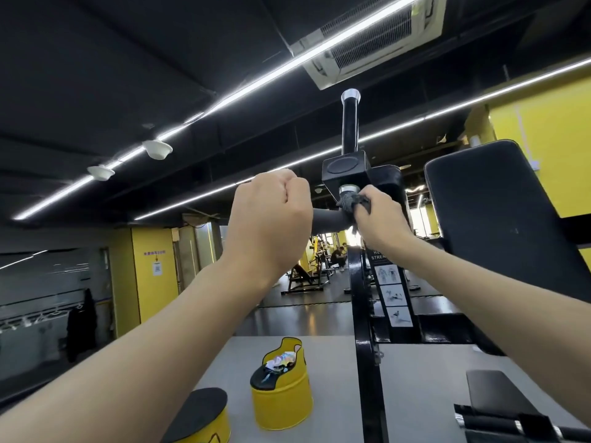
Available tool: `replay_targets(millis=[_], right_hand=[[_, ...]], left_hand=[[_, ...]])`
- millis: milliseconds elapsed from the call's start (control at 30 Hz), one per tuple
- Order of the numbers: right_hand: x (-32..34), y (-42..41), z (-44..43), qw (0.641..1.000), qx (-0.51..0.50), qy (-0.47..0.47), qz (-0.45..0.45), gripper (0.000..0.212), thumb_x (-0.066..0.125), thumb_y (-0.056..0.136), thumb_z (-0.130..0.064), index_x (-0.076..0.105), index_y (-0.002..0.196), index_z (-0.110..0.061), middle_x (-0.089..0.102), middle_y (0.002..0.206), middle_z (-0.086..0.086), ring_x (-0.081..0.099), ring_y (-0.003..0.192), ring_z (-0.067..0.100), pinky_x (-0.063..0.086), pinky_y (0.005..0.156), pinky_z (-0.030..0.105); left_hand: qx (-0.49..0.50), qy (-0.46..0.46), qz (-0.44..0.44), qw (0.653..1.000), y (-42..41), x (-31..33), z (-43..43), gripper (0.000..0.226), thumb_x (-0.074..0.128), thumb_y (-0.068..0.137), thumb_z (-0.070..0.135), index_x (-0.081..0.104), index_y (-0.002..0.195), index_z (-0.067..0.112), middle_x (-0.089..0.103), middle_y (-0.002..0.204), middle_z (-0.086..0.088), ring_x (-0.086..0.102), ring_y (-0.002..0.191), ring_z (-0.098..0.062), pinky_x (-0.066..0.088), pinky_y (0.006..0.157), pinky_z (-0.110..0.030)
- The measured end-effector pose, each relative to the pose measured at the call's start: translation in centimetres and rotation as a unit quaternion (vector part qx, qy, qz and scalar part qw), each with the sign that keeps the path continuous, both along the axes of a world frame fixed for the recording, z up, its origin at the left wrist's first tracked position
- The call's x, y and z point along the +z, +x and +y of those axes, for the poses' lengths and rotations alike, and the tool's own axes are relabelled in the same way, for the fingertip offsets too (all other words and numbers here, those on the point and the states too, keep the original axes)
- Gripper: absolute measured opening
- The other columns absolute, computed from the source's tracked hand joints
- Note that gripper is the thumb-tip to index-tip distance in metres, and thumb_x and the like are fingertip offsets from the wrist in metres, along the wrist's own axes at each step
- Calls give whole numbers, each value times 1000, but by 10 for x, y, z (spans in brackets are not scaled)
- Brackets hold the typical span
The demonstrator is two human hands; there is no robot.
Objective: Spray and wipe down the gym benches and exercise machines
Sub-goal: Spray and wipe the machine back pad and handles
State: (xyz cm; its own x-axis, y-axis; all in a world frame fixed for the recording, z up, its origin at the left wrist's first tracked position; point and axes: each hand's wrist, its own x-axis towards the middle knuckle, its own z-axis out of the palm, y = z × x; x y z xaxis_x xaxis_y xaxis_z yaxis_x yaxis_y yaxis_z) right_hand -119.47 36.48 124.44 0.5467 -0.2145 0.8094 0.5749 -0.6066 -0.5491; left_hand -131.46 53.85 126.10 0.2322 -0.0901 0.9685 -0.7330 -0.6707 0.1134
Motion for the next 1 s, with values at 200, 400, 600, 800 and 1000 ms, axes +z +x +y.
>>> replay_targets(millis=[200,400,600,800,1000], right_hand=[[8,-14,-14,998,62,25,-16,7,47,101,-12,54,101,-12,64,86,14,58,57,20,49,44,26],[7,-7,2,1000,-3,-9,26,9,46,99,-13,53,104,-13,62,87,10,63,75,27,58,69,45],[-5,-41,9,995,99,-6,33,7,45,99,-10,50,101,-15,63,87,15,56,58,21,49,45,30],[-22,-68,16,973,224,39,22,5,46,100,-8,48,99,-13,60,82,20,51,51,28,43,38,29],[-6,-36,9,991,73,101,43,14,42,102,-11,53,100,-20,63,92,13,62,47,22,60,51,40]], left_hand=[[-8,-2,8,1000,3,-1,2,47,34,81,29,62,77,-9,59,72,-21,50,75,-22,38,65,-40],[3,-1,14,1000,5,-1,2,48,33,79,32,64,80,-5,61,74,-18,50,79,-18,40,64,-38],[13,-13,2,1000,4,0,-1,46,33,79,31,64,75,-3,60,69,-15,52,74,-19,39,65,-36],[10,-6,-4,1000,-1,-2,-1,46,32,79,29,64,76,-5,61,71,-15,53,71,-22,42,63,-39],[-8,-8,20,1000,1,-3,1,46,33,79,31,65,78,-2,61,71,-14,52,77,-15,38,58,-23]])
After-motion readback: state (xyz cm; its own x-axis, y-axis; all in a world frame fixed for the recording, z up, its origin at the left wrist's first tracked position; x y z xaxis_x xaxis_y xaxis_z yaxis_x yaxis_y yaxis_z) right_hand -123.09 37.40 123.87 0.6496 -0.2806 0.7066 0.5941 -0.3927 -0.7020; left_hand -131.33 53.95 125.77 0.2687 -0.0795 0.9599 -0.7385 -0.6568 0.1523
